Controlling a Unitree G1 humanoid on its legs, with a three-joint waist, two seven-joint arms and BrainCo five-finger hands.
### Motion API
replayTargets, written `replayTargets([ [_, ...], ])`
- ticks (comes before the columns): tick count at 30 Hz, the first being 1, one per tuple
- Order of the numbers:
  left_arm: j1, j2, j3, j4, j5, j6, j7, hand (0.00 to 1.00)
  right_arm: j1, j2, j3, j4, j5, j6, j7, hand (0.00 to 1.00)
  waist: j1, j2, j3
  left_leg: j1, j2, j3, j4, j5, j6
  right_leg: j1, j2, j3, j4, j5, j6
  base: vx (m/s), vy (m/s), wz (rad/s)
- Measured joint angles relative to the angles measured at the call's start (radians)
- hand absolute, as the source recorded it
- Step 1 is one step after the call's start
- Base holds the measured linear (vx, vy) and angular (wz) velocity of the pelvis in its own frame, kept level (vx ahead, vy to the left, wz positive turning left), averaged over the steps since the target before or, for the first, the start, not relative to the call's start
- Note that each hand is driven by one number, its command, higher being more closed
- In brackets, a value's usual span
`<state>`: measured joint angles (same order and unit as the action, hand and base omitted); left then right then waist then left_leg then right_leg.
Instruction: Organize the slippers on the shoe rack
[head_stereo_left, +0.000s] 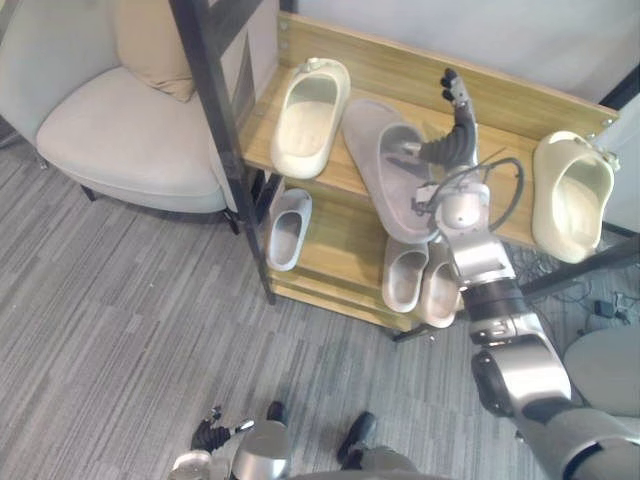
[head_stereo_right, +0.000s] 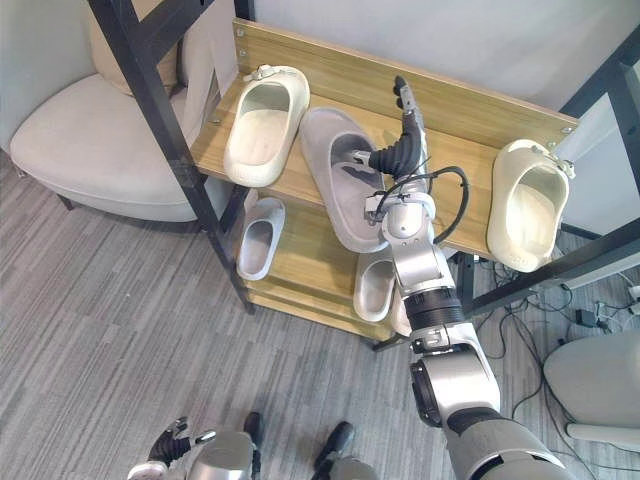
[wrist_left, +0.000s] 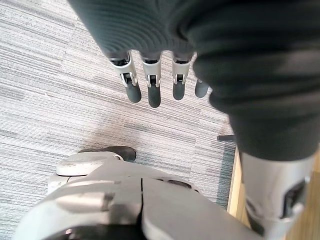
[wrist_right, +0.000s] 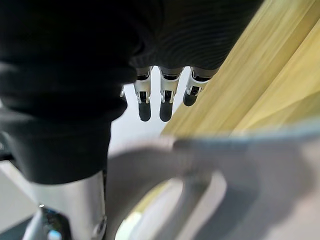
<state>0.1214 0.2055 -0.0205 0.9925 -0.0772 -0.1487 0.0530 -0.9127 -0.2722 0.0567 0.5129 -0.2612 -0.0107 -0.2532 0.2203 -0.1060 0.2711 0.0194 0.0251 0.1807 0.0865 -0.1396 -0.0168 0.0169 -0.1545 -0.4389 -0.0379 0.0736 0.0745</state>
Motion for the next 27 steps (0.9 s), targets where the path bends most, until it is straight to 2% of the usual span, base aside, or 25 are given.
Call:
replayTargets([
  [1,0.000,0.001,0.000,0.000,-0.004,0.000,0.000,0.00,-0.020,-0.001,0.007,0.025,0.001,0.005,0.007,1.00,0.001,-0.001,0.000,0.000,0.000,0.000,0.000,0.000,0.000,0.000,0.000,0.000,0.000,0.000,0.000,0.00,0.000,0.00],
  [11,-0.001,0.013,-0.011,0.000,-0.027,-0.002,-0.010,0.00,-0.178,-0.012,0.076,0.181,0.049,0.016,0.066,1.00,0.009,-0.016,0.007,-0.001,0.002,-0.001,0.001,0.000,0.000,0.000,0.001,0.000,0.000,0.000,0.000,0.00,0.000,0.00],
  [19,-0.002,0.015,-0.017,0.001,-0.041,-0.001,-0.012,0.00,-0.217,-0.013,0.095,0.183,0.148,0.007,0.078,1.00,0.011,-0.017,0.007,-0.002,0.002,-0.004,0.002,0.000,0.000,0.002,0.001,-0.004,0.000,0.000,0.000,0.00,0.000,0.00],
  [27,-0.002,0.015,-0.017,0.001,-0.041,-0.001,-0.012,0.00,-0.191,-0.039,0.094,0.128,0.154,-0.012,0.064,1.00,0.007,-0.018,0.006,0.000,0.002,-0.004,0.002,0.000,0.000,0.004,0.001,-0.004,0.001,0.000,0.000,0.00,0.000,0.00],
])
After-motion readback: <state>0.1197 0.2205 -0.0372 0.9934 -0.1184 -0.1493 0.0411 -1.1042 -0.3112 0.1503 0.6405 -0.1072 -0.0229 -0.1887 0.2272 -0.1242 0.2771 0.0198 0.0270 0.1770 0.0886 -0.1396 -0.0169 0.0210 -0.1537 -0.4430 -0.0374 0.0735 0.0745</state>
